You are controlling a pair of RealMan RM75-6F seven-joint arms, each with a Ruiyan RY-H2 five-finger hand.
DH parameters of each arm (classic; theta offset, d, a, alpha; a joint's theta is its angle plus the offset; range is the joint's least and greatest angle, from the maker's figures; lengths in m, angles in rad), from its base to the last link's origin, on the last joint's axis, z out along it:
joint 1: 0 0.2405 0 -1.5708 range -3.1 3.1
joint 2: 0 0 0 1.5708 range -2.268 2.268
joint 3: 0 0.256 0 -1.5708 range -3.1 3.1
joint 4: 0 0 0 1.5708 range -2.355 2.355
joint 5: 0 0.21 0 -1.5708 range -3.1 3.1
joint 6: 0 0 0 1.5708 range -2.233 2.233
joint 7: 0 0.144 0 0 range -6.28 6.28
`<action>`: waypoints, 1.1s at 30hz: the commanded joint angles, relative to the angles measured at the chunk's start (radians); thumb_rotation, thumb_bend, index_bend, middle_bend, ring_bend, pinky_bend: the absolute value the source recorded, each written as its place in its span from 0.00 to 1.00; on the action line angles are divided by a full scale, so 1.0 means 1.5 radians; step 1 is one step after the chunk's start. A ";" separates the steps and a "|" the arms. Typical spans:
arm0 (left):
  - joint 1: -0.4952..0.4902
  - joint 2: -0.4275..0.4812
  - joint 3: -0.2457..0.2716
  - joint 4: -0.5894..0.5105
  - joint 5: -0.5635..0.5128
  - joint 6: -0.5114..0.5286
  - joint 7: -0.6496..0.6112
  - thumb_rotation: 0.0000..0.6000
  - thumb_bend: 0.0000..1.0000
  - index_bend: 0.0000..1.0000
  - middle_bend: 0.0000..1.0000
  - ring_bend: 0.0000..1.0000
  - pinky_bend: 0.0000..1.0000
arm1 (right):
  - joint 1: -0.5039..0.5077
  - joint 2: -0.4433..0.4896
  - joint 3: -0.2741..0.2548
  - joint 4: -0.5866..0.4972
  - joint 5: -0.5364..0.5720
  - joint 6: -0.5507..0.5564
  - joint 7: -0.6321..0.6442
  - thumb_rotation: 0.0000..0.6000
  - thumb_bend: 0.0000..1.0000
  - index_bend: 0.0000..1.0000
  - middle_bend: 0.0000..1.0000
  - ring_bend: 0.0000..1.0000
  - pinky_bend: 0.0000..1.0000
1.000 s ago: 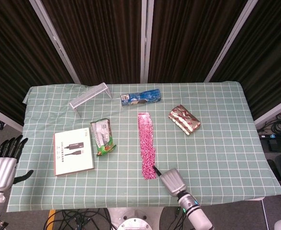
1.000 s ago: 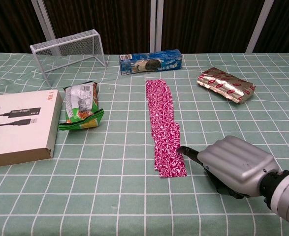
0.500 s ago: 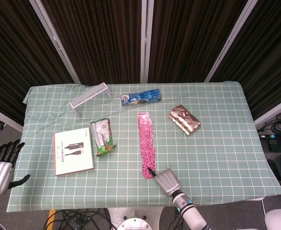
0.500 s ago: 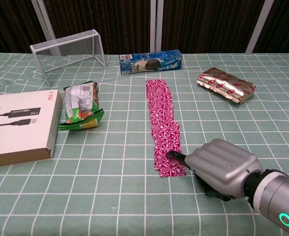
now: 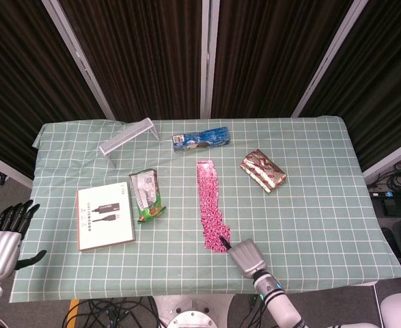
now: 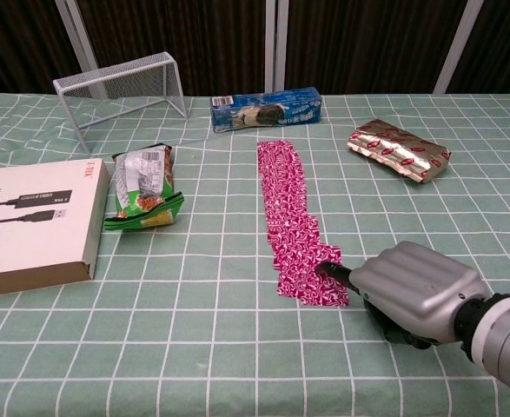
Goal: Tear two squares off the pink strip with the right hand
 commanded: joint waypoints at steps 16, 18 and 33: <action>-0.006 -0.008 0.001 -0.005 0.000 -0.011 0.017 1.00 0.15 0.02 0.00 0.00 0.07 | -0.001 0.059 -0.034 -0.007 -0.002 0.026 0.056 1.00 1.00 0.08 0.84 0.78 0.69; -0.006 -0.008 0.001 -0.006 -0.001 -0.011 0.017 1.00 0.15 0.02 0.00 0.00 0.07 | 0.000 0.066 -0.035 -0.007 -0.002 0.028 0.060 1.00 1.00 0.08 0.84 0.78 0.69; -0.006 -0.009 0.002 -0.003 -0.004 -0.014 0.018 1.00 0.15 0.02 0.00 0.00 0.07 | -0.004 0.121 -0.041 -0.012 0.021 0.044 0.086 1.00 1.00 0.10 0.84 0.78 0.69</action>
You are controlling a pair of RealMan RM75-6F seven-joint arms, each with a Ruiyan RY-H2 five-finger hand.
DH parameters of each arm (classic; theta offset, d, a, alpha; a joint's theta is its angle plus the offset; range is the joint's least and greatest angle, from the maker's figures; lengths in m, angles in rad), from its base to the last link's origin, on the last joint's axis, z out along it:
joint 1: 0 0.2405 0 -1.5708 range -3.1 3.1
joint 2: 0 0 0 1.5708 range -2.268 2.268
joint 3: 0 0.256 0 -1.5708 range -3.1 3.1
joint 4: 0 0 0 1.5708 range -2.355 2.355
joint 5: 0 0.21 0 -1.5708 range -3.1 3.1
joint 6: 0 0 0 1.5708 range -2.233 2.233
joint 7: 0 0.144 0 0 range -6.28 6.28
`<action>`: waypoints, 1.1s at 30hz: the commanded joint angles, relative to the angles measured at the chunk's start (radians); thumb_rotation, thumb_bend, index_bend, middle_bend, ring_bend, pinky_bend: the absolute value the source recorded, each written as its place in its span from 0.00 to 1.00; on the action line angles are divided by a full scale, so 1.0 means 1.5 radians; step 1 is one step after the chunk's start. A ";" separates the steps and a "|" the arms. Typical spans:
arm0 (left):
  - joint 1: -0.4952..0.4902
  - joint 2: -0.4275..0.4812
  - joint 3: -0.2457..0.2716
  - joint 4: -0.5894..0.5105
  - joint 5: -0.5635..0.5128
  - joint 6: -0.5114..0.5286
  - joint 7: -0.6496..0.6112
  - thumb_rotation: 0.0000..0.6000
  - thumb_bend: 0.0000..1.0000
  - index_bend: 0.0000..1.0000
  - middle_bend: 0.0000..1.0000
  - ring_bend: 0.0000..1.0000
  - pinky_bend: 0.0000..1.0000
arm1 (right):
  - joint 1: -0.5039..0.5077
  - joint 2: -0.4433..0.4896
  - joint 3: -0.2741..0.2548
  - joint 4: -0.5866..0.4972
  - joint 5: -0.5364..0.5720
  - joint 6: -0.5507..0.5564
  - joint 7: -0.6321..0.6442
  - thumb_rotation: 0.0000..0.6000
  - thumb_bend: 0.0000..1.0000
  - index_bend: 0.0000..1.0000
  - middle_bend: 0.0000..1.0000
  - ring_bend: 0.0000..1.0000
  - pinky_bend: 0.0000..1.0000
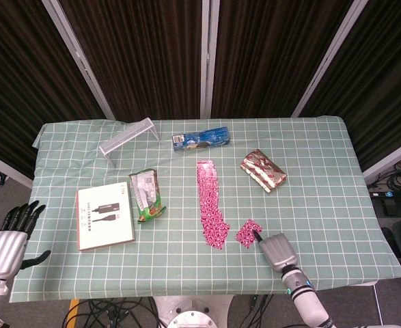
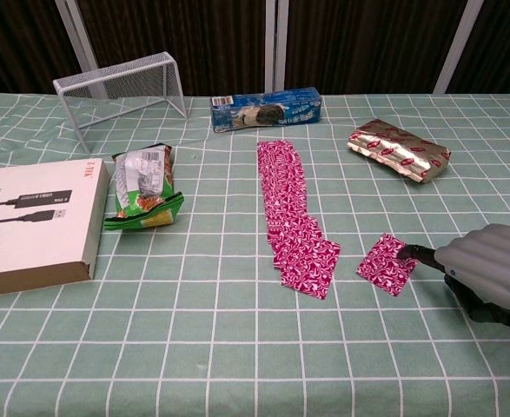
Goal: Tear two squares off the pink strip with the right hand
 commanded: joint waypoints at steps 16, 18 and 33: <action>-0.003 0.003 -0.002 -0.007 0.001 -0.001 0.007 1.00 0.15 0.02 0.00 0.00 0.07 | 0.000 0.016 -0.016 -0.037 -0.024 0.004 0.015 1.00 1.00 0.11 0.84 0.78 0.69; -0.004 0.003 -0.002 -0.007 0.000 -0.003 0.007 1.00 0.15 0.02 0.00 0.00 0.07 | 0.001 0.014 -0.019 -0.042 -0.021 0.003 0.010 1.00 1.00 0.12 0.84 0.78 0.69; -0.005 0.009 -0.002 -0.009 -0.006 -0.006 0.006 1.00 0.15 0.02 0.00 0.00 0.07 | 0.026 -0.002 0.007 -0.004 0.042 -0.012 -0.001 1.00 1.00 0.14 0.84 0.78 0.69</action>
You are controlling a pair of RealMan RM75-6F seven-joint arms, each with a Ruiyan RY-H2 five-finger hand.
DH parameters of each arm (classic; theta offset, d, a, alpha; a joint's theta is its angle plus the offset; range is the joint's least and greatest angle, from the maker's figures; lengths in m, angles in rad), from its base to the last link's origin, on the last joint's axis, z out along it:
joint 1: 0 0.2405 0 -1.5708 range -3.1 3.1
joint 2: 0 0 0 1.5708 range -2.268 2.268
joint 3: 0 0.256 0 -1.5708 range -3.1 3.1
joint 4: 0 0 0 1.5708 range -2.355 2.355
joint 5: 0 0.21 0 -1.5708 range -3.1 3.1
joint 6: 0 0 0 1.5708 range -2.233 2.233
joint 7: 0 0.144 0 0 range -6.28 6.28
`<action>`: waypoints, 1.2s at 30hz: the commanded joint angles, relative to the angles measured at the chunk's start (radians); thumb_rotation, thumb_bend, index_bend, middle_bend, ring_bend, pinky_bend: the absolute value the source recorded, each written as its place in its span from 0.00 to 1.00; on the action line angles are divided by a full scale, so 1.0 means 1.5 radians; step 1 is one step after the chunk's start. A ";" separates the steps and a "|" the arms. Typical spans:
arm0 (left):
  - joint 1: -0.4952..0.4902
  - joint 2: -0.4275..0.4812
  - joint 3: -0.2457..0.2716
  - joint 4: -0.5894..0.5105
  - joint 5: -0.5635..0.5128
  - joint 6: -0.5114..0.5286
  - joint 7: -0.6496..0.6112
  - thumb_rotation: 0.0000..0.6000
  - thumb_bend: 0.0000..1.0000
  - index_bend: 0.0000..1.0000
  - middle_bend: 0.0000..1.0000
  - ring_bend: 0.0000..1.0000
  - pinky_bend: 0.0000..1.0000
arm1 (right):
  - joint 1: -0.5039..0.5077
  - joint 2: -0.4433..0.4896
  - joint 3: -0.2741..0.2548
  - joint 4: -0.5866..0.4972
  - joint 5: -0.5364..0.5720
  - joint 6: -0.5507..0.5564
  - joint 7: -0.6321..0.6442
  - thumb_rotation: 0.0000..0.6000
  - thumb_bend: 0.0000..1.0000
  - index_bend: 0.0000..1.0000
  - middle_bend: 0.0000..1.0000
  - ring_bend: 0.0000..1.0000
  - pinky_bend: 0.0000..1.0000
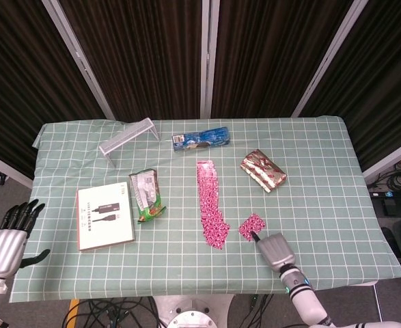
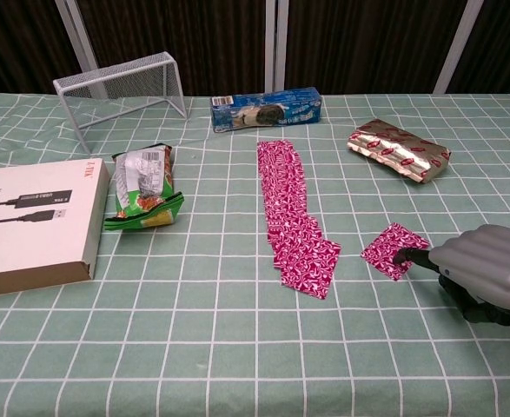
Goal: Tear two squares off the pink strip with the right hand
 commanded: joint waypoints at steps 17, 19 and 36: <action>-0.003 0.001 -0.001 -0.007 -0.005 -0.006 0.014 1.00 0.15 0.02 0.00 0.00 0.07 | 0.028 -0.001 0.049 0.050 0.029 0.007 0.036 1.00 1.00 0.14 0.84 0.78 0.69; -0.003 0.001 -0.002 -0.010 -0.006 -0.005 0.016 1.00 0.15 0.02 0.00 0.00 0.07 | 0.024 -0.001 0.041 0.036 0.005 0.020 0.038 1.00 1.00 0.14 0.84 0.78 0.69; 0.003 0.005 -0.003 -0.001 -0.009 0.004 0.000 1.00 0.15 0.02 0.00 0.00 0.07 | 0.036 -0.091 0.018 0.007 -0.059 -0.010 -0.004 1.00 1.00 0.14 0.84 0.78 0.69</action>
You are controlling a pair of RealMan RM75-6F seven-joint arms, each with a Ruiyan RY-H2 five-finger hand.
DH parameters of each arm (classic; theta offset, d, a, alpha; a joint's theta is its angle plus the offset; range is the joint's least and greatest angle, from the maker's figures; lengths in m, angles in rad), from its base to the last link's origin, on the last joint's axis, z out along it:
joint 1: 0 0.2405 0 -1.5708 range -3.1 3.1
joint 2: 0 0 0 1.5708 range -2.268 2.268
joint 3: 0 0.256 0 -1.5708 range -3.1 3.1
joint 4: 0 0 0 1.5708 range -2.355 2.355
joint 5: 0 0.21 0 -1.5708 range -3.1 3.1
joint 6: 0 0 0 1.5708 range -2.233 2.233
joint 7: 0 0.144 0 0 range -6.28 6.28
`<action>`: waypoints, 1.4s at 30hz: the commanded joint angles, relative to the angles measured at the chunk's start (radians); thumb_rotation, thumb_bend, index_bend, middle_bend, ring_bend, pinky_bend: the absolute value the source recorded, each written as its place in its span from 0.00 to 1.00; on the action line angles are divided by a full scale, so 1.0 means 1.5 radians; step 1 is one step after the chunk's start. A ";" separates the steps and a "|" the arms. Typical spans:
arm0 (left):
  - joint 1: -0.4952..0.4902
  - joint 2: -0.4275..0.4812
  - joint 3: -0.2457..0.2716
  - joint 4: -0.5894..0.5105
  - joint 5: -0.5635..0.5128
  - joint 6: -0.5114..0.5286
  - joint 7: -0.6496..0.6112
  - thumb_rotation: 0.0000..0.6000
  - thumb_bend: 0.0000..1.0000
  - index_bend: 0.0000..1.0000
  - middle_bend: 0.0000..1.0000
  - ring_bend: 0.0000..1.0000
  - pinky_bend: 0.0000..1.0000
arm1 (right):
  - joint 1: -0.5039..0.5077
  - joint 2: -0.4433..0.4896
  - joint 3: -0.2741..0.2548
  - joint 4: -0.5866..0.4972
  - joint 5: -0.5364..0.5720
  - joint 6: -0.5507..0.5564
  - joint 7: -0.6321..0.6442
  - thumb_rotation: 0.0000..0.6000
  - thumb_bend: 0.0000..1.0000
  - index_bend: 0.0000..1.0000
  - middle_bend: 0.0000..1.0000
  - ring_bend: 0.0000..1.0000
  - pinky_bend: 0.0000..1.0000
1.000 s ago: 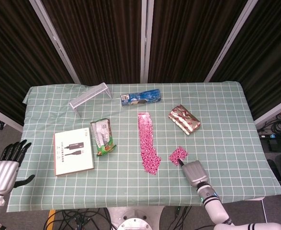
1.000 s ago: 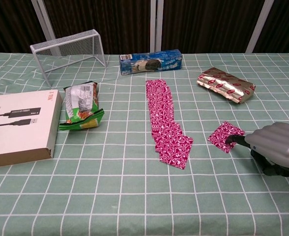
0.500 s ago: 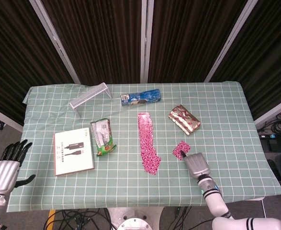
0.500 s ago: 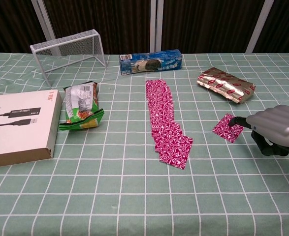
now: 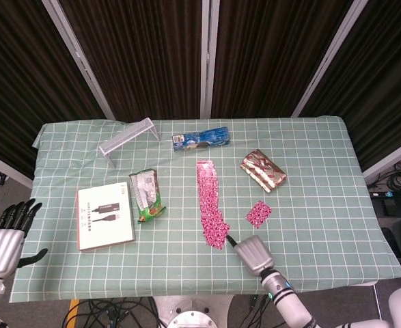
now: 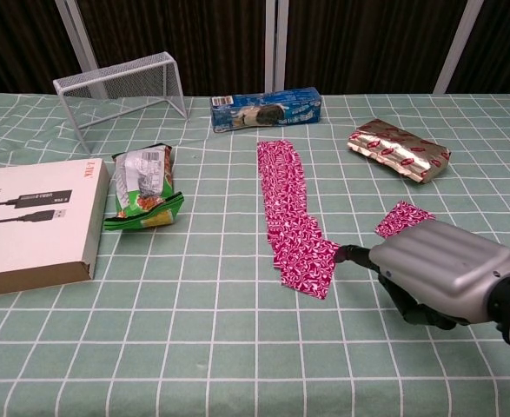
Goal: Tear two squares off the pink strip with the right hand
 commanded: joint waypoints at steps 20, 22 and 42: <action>0.006 -0.003 -0.003 0.023 -0.004 0.007 -0.029 1.00 0.15 0.02 0.00 0.00 0.07 | 0.027 -0.051 0.007 0.051 0.079 -0.014 -0.019 1.00 1.00 0.14 0.84 0.78 0.69; 0.006 -0.002 -0.003 0.021 -0.002 0.009 -0.028 1.00 0.15 0.02 0.00 0.00 0.07 | 0.020 -0.042 -0.003 0.048 0.070 -0.008 -0.010 1.00 1.00 0.14 0.84 0.78 0.69; -0.003 -0.008 -0.002 0.003 0.007 0.000 0.000 1.00 0.15 0.02 0.00 0.00 0.07 | -0.049 0.070 -0.071 0.003 0.000 0.029 0.075 1.00 1.00 0.14 0.84 0.78 0.69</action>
